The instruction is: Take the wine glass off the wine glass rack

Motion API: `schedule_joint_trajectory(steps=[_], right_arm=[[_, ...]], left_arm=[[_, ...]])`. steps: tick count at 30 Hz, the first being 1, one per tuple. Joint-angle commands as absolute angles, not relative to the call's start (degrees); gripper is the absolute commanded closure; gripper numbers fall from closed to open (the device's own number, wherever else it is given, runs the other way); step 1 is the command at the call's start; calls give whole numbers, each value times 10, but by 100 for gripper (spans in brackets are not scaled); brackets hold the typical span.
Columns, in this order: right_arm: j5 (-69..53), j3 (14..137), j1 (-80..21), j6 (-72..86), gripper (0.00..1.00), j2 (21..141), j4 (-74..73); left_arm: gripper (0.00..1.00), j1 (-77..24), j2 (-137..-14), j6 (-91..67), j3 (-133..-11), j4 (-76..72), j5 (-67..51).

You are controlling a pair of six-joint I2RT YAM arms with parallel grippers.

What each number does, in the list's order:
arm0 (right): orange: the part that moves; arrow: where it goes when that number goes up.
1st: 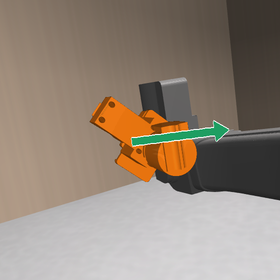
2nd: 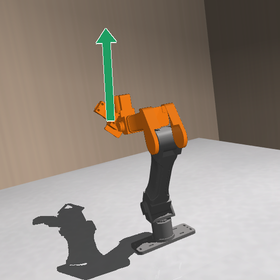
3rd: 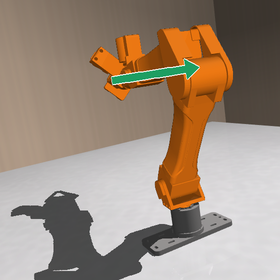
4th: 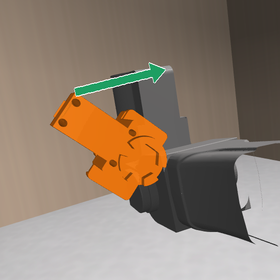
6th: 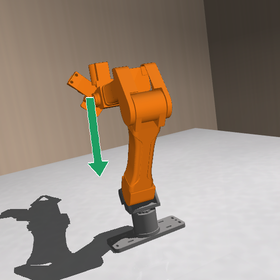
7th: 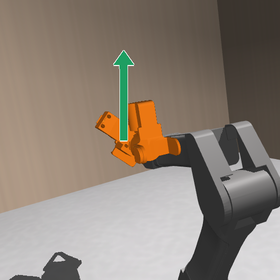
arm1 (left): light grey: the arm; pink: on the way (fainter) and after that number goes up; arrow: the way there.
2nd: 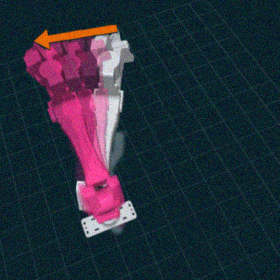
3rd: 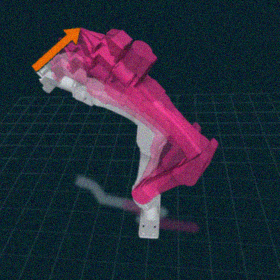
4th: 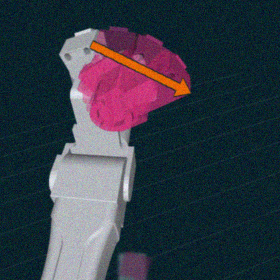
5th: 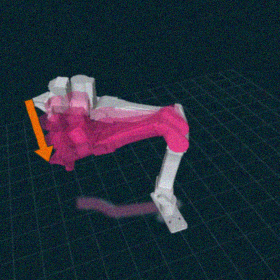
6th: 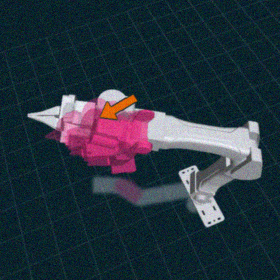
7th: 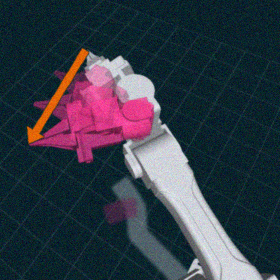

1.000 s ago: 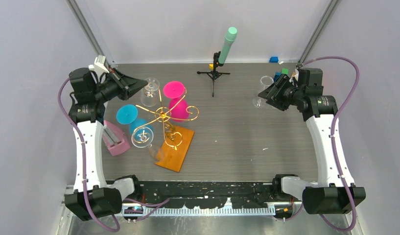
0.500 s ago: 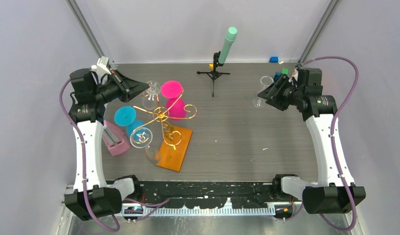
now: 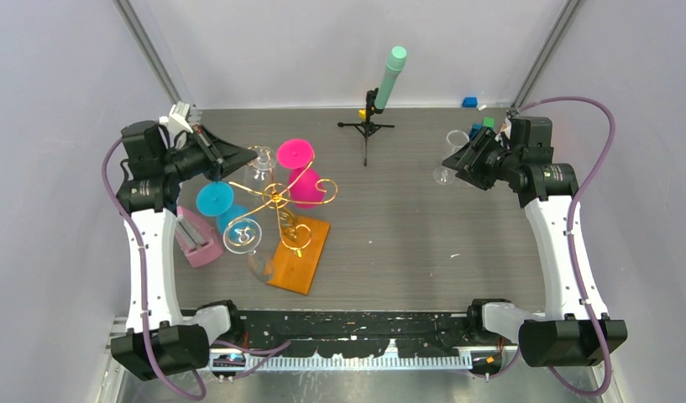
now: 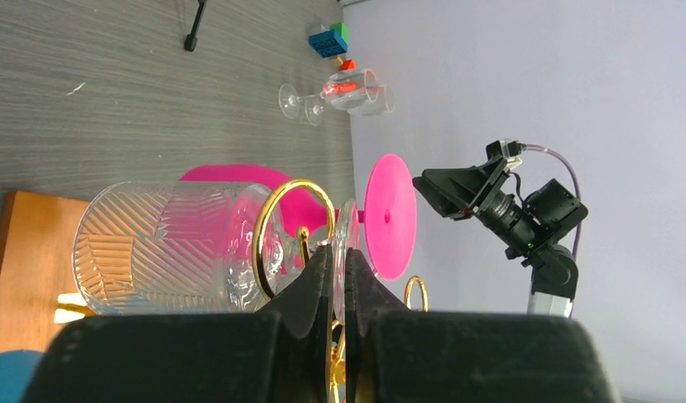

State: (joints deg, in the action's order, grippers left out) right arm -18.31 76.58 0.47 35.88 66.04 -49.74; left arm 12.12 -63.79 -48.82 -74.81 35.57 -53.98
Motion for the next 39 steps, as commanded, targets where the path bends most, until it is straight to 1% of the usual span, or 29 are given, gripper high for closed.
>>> schedule_joint_trajectory(steps=[1, 16, 24, 39], right_arm=[[-181, 775, 1, 349, 48, 660, -488], [-174, 777, 0, 349, 48, 661, -491], [-173, 779, 1, 348, 48, 665, -491], [-173, 782, 0, 346, 47, 674, -491]], left_arm=[[100, 119, -609, -454, -792, 390, -540], [100, 120, -609, -410, -850, 464, -459], [100, 120, -608, -407, -855, 473, -449], [100, 124, -607, -368, -878, 519, -395]])
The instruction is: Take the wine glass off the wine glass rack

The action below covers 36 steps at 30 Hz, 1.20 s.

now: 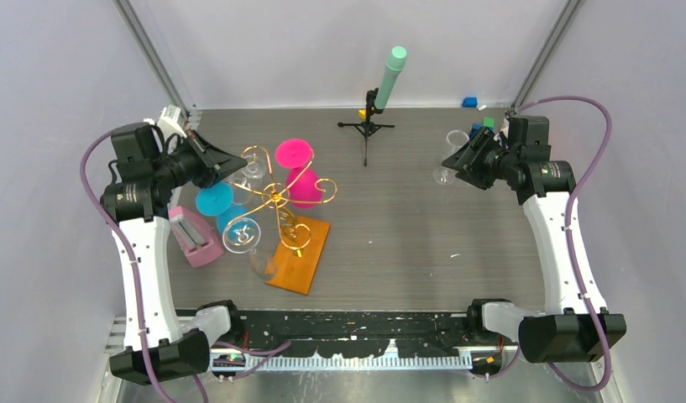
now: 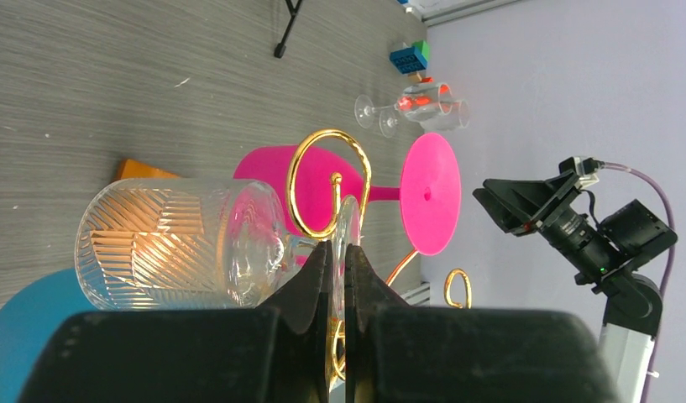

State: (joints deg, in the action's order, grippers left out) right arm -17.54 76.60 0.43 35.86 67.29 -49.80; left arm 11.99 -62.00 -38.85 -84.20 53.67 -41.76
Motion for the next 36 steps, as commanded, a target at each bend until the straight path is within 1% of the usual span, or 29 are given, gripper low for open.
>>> schedule_joint_trajectory(steps=[1, 12, 20, 25, 31, 36], right_arm=[[-173, 782, 0, 346, 47, 675, -491], [-170, 785, 0, 346, 48, 681, -491], [-170, 789, 0, 345, 48, 687, -487], [-173, 786, 0, 346, 47, 688, -482], [-171, 778, 0, 344, 46, 679, -478], [-166, 766, 0, 347, 32, 666, -465]], left_arm=[[100, 125, -607, -364, -881, 522, -391], [100, 129, -619, -343, -921, 542, -357], [100, 132, -637, -343, -951, 519, -335], [100, 132, -670, -387, -960, 445, -359], [100, 131, -716, -452, -976, 325, -407], [100, 104, -759, -554, -979, 193, -451]])
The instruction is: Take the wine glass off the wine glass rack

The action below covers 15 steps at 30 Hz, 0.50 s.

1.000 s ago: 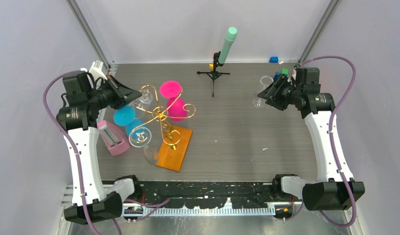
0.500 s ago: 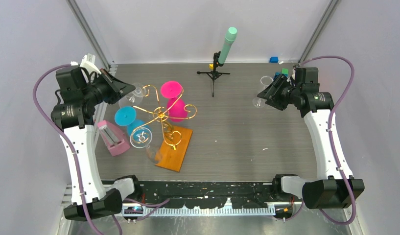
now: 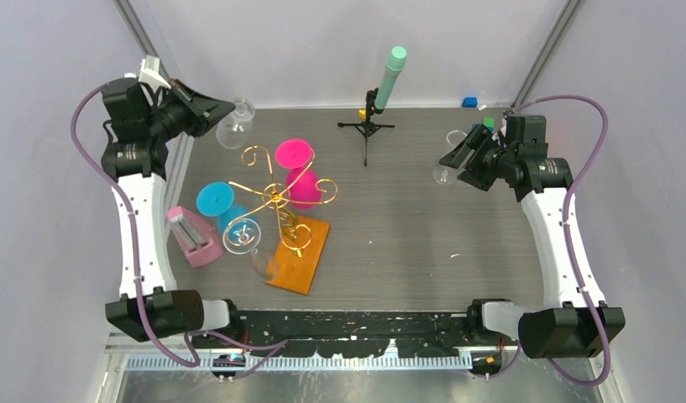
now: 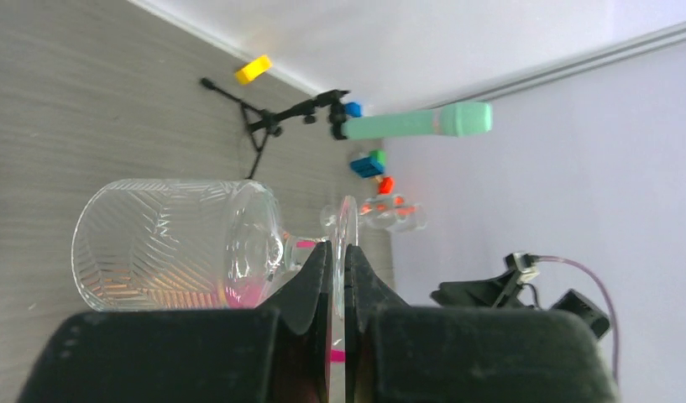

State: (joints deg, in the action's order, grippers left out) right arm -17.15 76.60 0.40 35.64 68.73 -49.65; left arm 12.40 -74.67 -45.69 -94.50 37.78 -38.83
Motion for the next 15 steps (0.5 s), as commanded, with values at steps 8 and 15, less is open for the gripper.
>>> schedule_joint_trajectory(steps=[8, 15], right_arm=[[-200, 748, 0, 366, 24, 644, -426], [-305, 687, -10, 516, 26, 608, -271]], left_arm=[[100, -27, -825, -634, -1027, 91, -437], [100, -115, -838, -741, -1022, -13, -370]])
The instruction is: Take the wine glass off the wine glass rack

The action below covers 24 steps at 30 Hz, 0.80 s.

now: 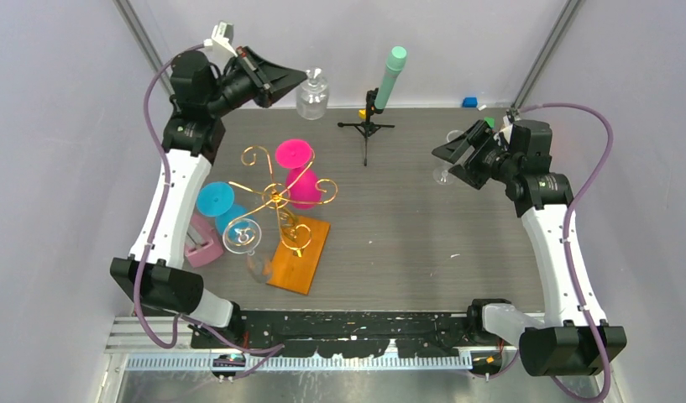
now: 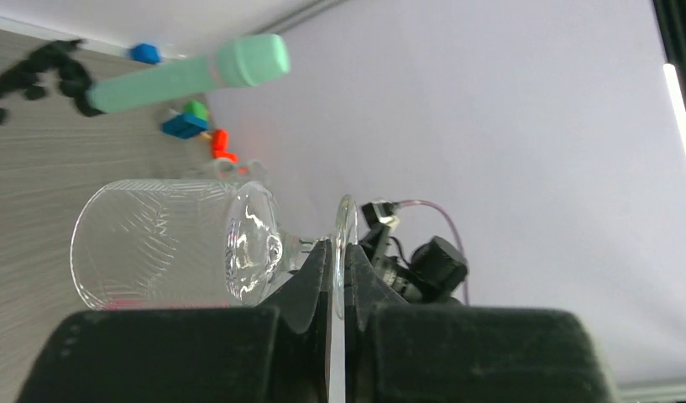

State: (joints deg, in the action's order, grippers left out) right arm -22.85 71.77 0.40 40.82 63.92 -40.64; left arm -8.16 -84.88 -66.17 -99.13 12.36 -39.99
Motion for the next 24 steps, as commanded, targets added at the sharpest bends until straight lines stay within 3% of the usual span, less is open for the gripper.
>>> schedule_joint_trajectory(steps=[1, 10, 24], right_arm=[[-314, 668, -21, 536, 26, 599, -211], [-295, 594, -109, 770, 24, 589, 178], [-224, 655, -208, 855, 23, 694, 388]], left_arm=[[100, -124, -839, -755, -1023, -29, -364], [100, -180, -825, -1015, -908, -260, -267], [100, -242, -824, -1158, -878, -347, -189]])
